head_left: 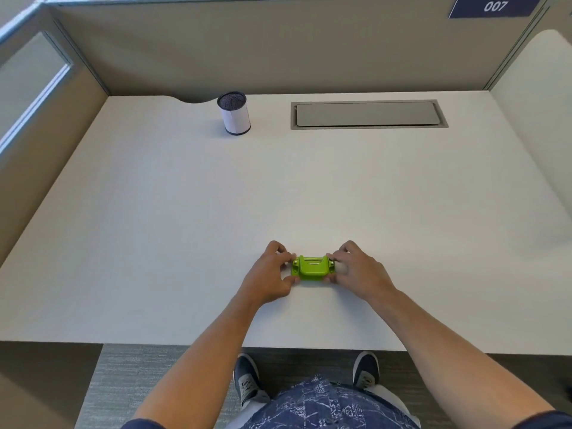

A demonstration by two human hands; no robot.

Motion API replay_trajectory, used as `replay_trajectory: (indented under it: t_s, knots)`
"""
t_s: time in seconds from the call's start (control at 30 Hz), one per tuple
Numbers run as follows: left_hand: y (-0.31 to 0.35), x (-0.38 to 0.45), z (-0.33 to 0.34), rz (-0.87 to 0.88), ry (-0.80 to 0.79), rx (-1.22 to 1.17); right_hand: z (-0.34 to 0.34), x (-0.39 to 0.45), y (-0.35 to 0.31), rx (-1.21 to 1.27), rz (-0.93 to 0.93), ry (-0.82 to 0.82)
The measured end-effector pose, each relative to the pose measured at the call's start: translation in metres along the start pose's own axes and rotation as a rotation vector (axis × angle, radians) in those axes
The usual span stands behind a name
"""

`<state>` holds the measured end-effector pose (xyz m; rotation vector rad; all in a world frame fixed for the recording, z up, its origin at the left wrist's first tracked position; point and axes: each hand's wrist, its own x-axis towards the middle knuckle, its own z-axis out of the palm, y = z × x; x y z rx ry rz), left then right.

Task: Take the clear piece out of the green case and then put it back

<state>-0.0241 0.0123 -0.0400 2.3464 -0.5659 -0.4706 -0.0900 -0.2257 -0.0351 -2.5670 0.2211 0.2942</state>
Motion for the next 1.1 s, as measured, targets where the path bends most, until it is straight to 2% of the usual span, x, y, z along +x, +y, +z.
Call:
replay_trajectory:
  t_s: [0.2,0.67,0.9,1.03,1.1]
  knots:
    - [0.004,0.003,-0.004,-0.014,-0.056,0.126,-0.002,0.0,-0.005,0.002,-0.015,-0.044]
    - [0.008,0.01,-0.008,-0.03,-0.077,0.165,-0.016,0.009,-0.022,-0.17,-0.086,-0.129]
    - [0.01,0.008,-0.006,-0.052,-0.082,0.185,-0.019,0.008,-0.019,-0.139,-0.071,-0.132]
    - [0.013,0.004,-0.012,0.035,-0.082,0.305,-0.02,0.002,-0.015,-0.067,-0.063,-0.12]
    - [0.012,0.003,-0.015,0.092,-0.013,0.383,-0.022,0.0,-0.01,-0.036,-0.08,-0.088]
